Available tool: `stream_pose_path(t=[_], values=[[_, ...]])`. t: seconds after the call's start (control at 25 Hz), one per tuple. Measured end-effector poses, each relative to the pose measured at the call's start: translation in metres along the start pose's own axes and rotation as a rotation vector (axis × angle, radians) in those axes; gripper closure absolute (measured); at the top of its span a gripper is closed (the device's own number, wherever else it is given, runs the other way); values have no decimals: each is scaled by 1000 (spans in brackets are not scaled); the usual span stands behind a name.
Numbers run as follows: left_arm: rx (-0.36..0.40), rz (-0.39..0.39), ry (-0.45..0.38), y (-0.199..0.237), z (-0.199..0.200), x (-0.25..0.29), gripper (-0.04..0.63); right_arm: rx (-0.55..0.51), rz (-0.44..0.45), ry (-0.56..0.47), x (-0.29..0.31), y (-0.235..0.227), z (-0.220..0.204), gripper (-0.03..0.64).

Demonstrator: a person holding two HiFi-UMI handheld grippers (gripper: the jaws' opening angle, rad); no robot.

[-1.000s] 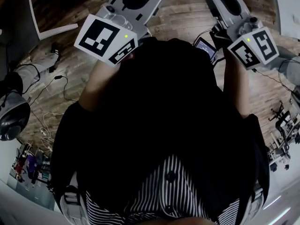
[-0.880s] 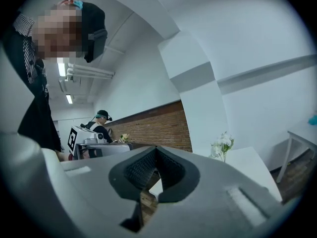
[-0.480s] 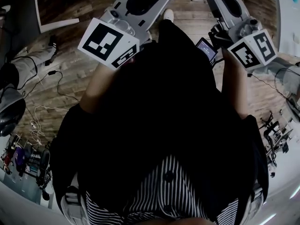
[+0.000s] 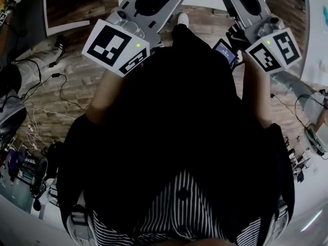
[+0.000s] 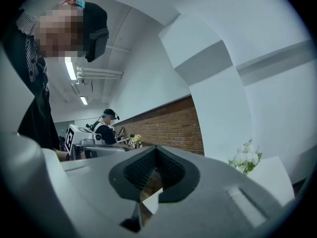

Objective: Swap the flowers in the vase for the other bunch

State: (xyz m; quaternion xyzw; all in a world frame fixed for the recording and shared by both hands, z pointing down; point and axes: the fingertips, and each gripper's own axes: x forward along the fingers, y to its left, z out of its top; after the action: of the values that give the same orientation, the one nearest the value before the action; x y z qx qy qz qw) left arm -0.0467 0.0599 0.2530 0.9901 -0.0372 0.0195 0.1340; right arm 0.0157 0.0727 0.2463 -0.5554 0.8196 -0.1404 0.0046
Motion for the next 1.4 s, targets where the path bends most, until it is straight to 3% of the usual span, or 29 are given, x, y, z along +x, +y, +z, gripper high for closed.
stream_pose_path(t=[0.36, 1.08, 1.4], values=[[19, 54, -13, 12, 36, 91, 589, 50, 80, -17, -8, -89, 41, 615], [-66, 238, 31, 80, 41, 175, 589, 127, 236, 14, 17, -201, 52, 614], [-49, 192, 35, 84, 46, 203, 589, 138, 201, -27, 14, -224, 59, 614]])
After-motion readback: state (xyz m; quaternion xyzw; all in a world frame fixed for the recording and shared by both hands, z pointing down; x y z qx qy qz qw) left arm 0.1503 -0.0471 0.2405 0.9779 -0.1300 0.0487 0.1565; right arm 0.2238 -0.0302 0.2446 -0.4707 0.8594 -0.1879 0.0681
